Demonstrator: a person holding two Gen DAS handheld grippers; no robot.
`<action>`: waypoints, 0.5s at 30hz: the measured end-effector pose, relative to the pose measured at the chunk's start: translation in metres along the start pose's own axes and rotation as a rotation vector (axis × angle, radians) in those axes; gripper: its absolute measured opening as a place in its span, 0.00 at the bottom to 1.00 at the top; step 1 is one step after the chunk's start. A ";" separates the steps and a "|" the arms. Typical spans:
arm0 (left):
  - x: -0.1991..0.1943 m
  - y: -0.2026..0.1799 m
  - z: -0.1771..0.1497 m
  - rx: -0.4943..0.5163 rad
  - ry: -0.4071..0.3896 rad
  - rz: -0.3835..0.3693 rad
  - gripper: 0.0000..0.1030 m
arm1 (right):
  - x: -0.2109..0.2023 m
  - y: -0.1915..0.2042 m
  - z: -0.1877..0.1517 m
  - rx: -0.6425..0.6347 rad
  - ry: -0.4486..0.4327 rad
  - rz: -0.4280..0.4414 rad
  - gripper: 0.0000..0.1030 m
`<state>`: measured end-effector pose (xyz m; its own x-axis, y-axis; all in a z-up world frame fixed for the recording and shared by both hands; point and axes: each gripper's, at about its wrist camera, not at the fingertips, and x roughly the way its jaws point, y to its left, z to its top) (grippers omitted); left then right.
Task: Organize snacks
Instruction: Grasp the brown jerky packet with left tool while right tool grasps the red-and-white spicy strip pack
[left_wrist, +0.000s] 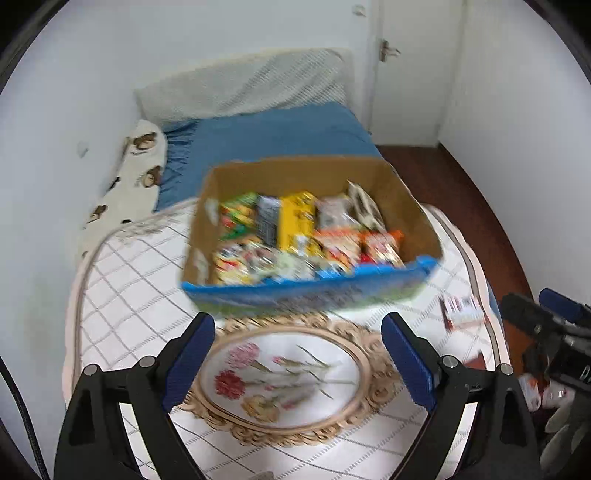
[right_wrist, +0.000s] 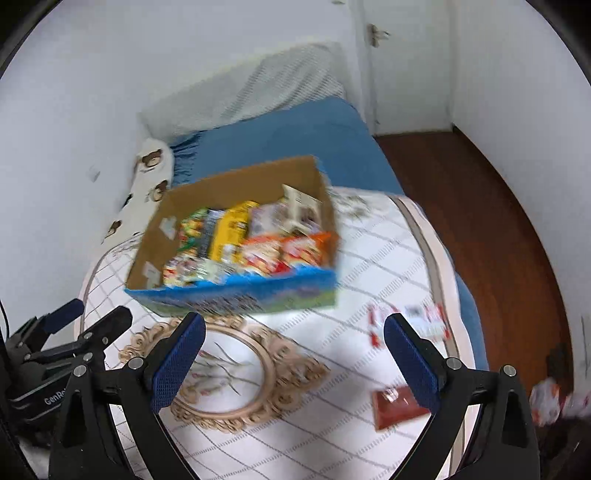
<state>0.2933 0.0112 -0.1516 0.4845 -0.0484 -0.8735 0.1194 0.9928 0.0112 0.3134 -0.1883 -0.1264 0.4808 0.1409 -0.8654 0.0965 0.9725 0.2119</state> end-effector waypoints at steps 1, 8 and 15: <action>0.007 -0.013 -0.006 0.017 0.032 -0.026 0.90 | 0.001 -0.015 -0.008 0.030 0.012 -0.011 0.96; 0.064 -0.108 -0.045 0.159 0.222 -0.144 0.90 | 0.024 -0.116 -0.069 0.234 0.129 -0.085 0.96; 0.108 -0.221 -0.073 0.569 0.299 -0.232 0.90 | 0.047 -0.195 -0.122 0.381 0.212 -0.129 0.96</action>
<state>0.2561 -0.2051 -0.2835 0.1407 -0.1394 -0.9802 0.6678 0.7443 -0.0100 0.2109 -0.3491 -0.2639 0.2581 0.0963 -0.9613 0.4765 0.8529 0.2133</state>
